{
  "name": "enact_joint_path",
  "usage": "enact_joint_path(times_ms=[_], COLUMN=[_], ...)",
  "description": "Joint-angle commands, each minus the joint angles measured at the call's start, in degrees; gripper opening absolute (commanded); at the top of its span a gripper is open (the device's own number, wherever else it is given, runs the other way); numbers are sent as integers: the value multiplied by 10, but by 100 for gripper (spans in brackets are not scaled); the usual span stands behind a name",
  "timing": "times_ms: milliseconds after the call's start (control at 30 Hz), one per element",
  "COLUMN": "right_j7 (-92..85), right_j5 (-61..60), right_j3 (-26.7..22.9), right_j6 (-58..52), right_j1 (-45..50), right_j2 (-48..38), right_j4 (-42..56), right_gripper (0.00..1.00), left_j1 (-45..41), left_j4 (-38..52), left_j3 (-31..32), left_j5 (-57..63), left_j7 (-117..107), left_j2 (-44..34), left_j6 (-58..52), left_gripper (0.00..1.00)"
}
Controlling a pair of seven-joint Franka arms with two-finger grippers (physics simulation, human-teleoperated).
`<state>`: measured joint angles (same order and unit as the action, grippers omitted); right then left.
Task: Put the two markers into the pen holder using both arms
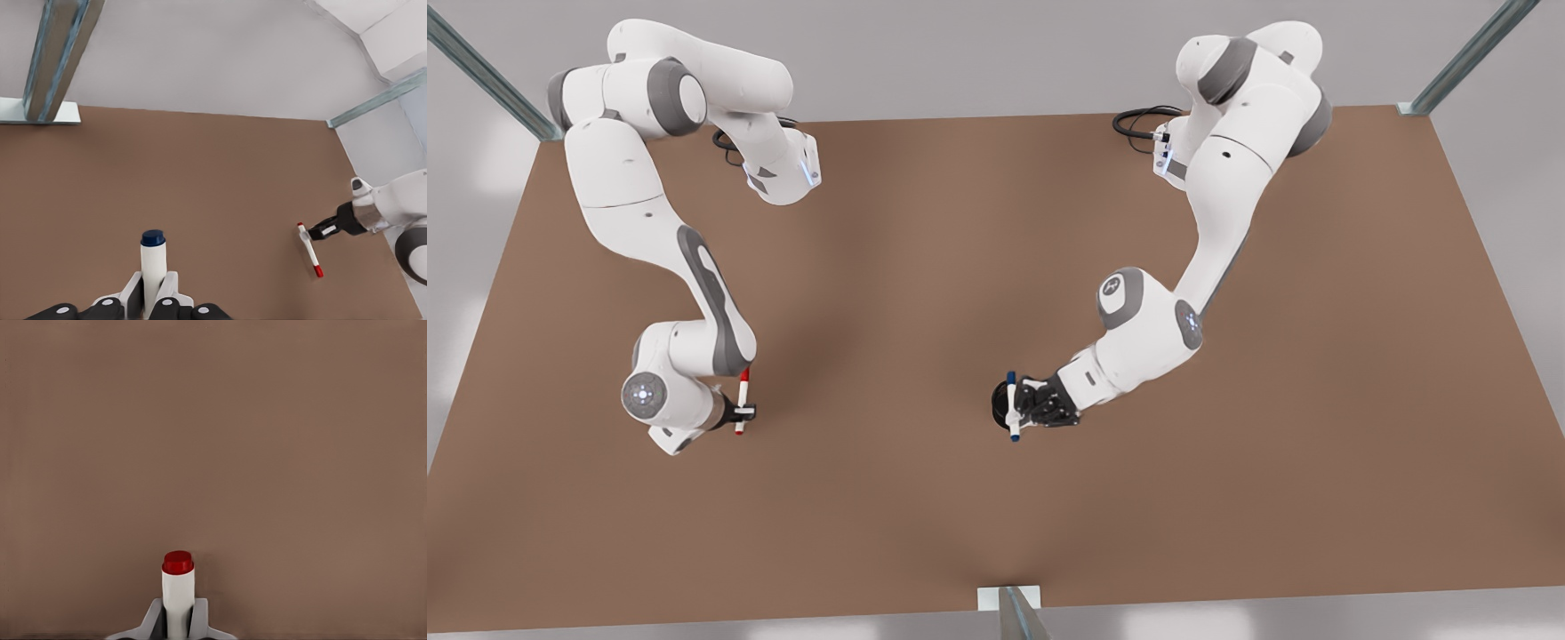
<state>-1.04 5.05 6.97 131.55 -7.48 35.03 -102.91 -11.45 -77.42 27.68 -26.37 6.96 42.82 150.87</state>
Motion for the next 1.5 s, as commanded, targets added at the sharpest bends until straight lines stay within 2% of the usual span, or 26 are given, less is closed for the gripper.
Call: enact_joint_path(times_ms=[0, 67, 133, 200, 433, 600, 733, 767, 800, 933, 967, 1000, 1067, 1133, 1167, 1200, 1233, 1267, 1300, 1333, 1367, 1400, 1467], right_j7=[6, -1, 3, 5, 7, 63, 118, 118, 118, 137, 163, 175, 229, 264, 289, 313, 329, 339, 376, 387, 404, 413, 415], right_j5=[2, 3, 3, 3, 0, 4, 6, 5, 5, 5, 18, 18, 19, 21, 21, 22, 38, 51, 73, 74, 75, 74, 74], right_j3=[6, 17, 42, 61, 156, 212, 213, 213, 212, 219, 225, 226, 226, 226, 226, 222, 216, 214, 192, 163, 129, 110, 106], right_j6=[-38, -57, -149, -182, -184, -184, -184, -184, -184, -184, -181, -179, -179, -176, -153, -120, -72, -55, -53, -52, -52, -45, -6], right_j1=[1, 2, 2, 2, -2, 7, 40, 42, 41, 44, 60, 71, 109, 134, 150, 172, 190, 207, 246, 282, 319, 337, 343], right_j2=[-16, -40, -40, -44, -60, -59, -59, -59, -59, -59, -59, -59, -59, -59, -57, -52, -37, -4, 20, 38, 53, 61, 79], right_j4=[5, 26, 107, 154, 223, 256, 268, 268, 268, 268, 268, 272, 283, 286, 289, 289, 294, 336, 378, 412, 442, 454, 470], right_gripper=[28, 28, 28, 28, 28, 28, 28, 28, 28, 28, 28, 28, 28, 28, 28, 28, 28, 28, 28, 28, 28, 28, 28], left_j1=[-1, -1, -10, -14, -9, -9, -15, -20, -26, -25, -19, 24, 140, 223, 227, 226, 225, 227, 228, 217, 127, 110, 112], left_j4=[-5, -16, -37, -45, -152, -164, -164, -164, -165, -171, -173, -169, -112, -74, -1, 39, 39, 39, 39, 35, 10, -5, -1], left_j3=[4, 4, 4, 4, 23, 24, 24, 24, 24, 24, 24, 24, 18, 11, -5, -11, -19, -21, -28, -72, -201, -222, -215], left_j5=[-12, -15, -14, -14, -14, -12, -11, -11, -13, -14, -15, -16, -6, 144, 230, 315, 381, 394, 390, 352, 287, 283, 282], left_j7=[307, 312, 314, 316, 329, 346, 358, 358, 356, 352, 338, 313, 275, 120, 43, -5, -35, -69, -85, -92, -90, -89, -92], left_j2=[4, 8, 17, 19, -5, -4, 4, 8, 9, 4, -31, -76, -100, -126, -126, -135, -170, -200, -232, -275, -323, -339, -325], left_j6=[141, 146, 189, 191, 269, 275, 290, 297, 298, 297, 261, 140, -113, -328, -478, -572, -599, -630, -662, -676, -675, -675, -675], left_gripper=[21, 21, 21, 22, 22, 31, 31, 38, 100, 100, 100, 100, 100, 100, 100, 100, 100, 100, 100, 100, 100, 100, 100])
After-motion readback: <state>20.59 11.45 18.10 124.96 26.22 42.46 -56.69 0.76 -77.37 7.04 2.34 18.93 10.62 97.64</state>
